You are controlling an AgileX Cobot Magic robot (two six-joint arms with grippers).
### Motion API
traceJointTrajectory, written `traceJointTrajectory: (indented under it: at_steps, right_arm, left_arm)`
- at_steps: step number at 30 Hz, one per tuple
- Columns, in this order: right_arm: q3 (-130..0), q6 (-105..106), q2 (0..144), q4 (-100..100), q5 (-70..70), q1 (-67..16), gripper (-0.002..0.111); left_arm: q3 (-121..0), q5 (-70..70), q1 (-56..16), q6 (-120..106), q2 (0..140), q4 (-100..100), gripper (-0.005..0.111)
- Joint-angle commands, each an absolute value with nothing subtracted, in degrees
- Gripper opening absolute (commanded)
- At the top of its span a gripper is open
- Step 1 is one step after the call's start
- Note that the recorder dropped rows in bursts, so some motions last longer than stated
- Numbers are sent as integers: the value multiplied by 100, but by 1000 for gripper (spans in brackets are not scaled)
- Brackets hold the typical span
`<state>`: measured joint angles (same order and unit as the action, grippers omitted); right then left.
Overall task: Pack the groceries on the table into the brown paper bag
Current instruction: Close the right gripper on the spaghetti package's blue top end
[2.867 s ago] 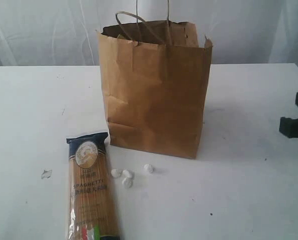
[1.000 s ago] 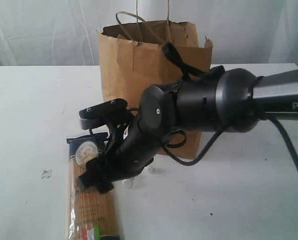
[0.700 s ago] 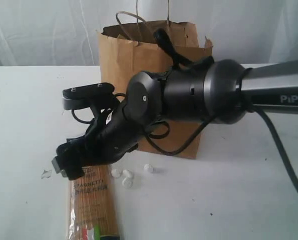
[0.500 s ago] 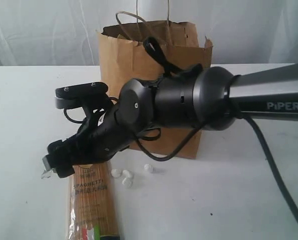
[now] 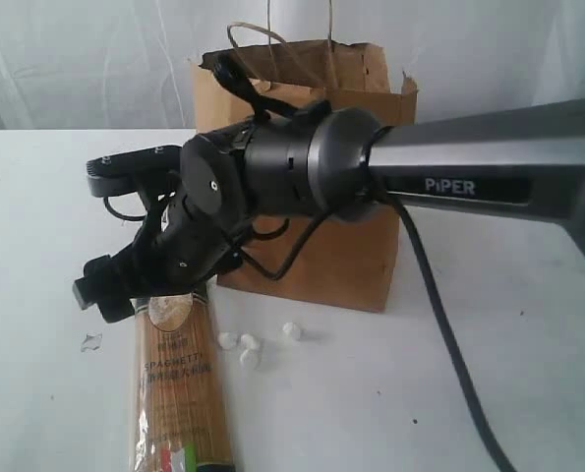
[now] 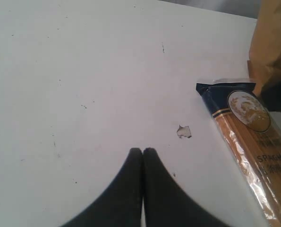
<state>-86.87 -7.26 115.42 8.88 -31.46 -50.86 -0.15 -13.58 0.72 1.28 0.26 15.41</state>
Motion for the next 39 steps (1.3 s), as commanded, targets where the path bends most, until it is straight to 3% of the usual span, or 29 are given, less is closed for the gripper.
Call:
traceJointTrajectory:
  at_steps: [1, 10, 21, 26, 29, 31, 34, 36, 39]
  right_arm:
    - [-8894, -1437, 11740, 679, -3266, -5104, 86]
    - [-9253, -2190, 12168, 217, -3972, -5143, 86]
    - [-9256, -2455, 12633, 172, -3213, -5142, 86]
    - [-9256, -2455, 12723, 160, -3528, -5142, 81]
    - [-9256, -2455, 12745, 160, -3866, -5142, 71]
    - [-9256, -2431, 12745, 172, -4031, -5142, 54]
    - [-9291, -1979, 12745, 567, -4082, -5142, 13]
    - [-9388, -1620, 12745, 889, -4082, -5142, 0]
    - [-9576, -1041, 12694, 1384, -4066, -5142, 0]
  left_arm:
    - [0, -1332, 71, 128, 0, 1595, 0]
    - [0, -1332, 71, 128, 0, 1595, 0]
    - [0, -1332, 71, 128, 0, 1595, 0]
    - [0, -1332, 71, 128, 0, 1595, 0]
    - [0, -1332, 71, 128, 0, 1595, 0]
    - [0, -1332, 71, 128, 0, 1595, 0]
    - [0, -1332, 71, 128, 0, 1595, 0]
    - [0, -1332, 71, 128, 0, 1595, 0]
    - [0, -1332, 71, 128, 0, 1595, 0]
